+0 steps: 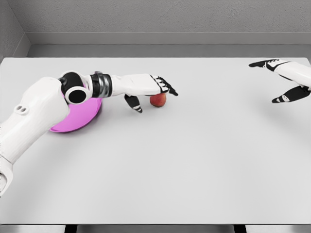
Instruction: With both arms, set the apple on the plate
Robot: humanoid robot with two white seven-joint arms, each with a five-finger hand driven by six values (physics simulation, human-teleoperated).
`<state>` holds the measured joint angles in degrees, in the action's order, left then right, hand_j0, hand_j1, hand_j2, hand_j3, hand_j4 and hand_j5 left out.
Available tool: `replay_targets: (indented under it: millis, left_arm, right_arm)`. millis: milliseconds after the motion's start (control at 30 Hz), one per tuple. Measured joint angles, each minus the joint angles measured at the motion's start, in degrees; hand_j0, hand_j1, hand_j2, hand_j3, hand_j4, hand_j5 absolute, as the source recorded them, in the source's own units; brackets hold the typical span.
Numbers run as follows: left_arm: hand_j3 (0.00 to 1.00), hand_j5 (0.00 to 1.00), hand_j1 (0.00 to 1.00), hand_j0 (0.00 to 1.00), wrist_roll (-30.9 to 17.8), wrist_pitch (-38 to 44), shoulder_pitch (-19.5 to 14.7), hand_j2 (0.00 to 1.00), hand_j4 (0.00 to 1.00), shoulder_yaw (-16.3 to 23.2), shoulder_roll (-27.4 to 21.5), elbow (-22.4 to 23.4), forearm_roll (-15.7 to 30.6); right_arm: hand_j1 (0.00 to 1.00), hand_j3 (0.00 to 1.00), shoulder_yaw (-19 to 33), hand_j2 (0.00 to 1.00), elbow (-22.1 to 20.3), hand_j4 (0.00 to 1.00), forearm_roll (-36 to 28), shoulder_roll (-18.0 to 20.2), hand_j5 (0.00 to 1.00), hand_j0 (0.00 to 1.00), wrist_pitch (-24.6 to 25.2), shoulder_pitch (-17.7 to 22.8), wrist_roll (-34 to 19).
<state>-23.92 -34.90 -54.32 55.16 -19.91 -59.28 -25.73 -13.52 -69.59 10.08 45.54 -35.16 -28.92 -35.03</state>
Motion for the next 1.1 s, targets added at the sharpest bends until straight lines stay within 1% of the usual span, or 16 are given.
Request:
replay_targets:
  millis: [233, 333, 600, 700, 800, 867, 900, 1100]
  left_arm:
    - [0.99, 0.99, 0.99, 0.99, 0.4, 4.49, -0.44, 0.99, 0.99, 0.81, 1.28, 0.86, -1.0]
    - [0.99, 0.99, 0.99, 0.99, 0.44, 5.09, -1.67, 0.99, 0.99, 1.69, 2.29, 2.65, -1.84]
    - [0.99, 0.99, 0.99, 0.99, 0.44, 7.34, -1.93, 0.99, 0.99, 2.69, 4.56, 4.06, -2.86]
    - [0.99, 0.99, 0.99, 0.99, 0.52, 8.81, -1.93, 0.99, 0.99, 2.75, 5.35, 5.46, -3.0]
    - [0.95, 0.95, 0.95, 0.95, 0.57, 9.35, -1.93, 0.95, 0.95, 3.33, 5.72, 6.32, -3.12]
    - [0.89, 0.89, 0.89, 0.89, 0.58, 9.51, -2.02, 0.89, 0.89, 3.61, 5.84, 6.73, -3.49]
    - [0.87, 0.87, 0.87, 0.87, 0.59, 9.56, -2.02, 0.87, 0.87, 3.7, 5.87, 6.85, -3.77]
    - [0.86, 0.86, 0.86, 0.86, 0.56, 9.71, -2.46, 0.86, 0.86, 3.88, 6.22, 7.3, -4.38]
  right_arm:
    - [1.0, 1.0, -0.02, 1.0, 0.0, 1.0, 0.0, -0.01, 1.0, 1.0, 0.0, 0.35, 0.0]
    - [1.0, 1.0, -0.03, 1.0, 0.0, 1.0, 0.0, -0.02, 1.0, 1.0, 0.0, 0.44, 0.0]
    - [1.0, 1.0, -0.11, 1.0, -0.06, 1.0, 0.0, -0.07, 1.0, 1.0, 0.0, 0.44, 0.0]
    - [1.0, 1.0, -0.12, 1.0, -0.07, 1.0, 0.0, -0.08, 1.0, 1.0, 0.0, 0.44, 0.0]
    - [1.0, 1.0, -0.12, 1.0, -0.06, 1.0, 0.01, -0.09, 1.0, 1.0, 0.0, 0.88, 0.0]
    - [1.0, 1.0, -0.12, 1.0, -0.05, 1.0, 0.01, -0.09, 1.0, 1.0, 0.0, 0.88, 0.0]
    - [1.0, 1.0, -0.12, 1.0, -0.06, 1.0, 0.0, -0.08, 1.0, 1.0, 0.0, 0.88, 0.0]
    - [1.0, 1.0, -0.12, 1.0, -0.07, 1.0, 0.06, -0.08, 1.0, 1.0, 0.0, 0.79, 0.0]
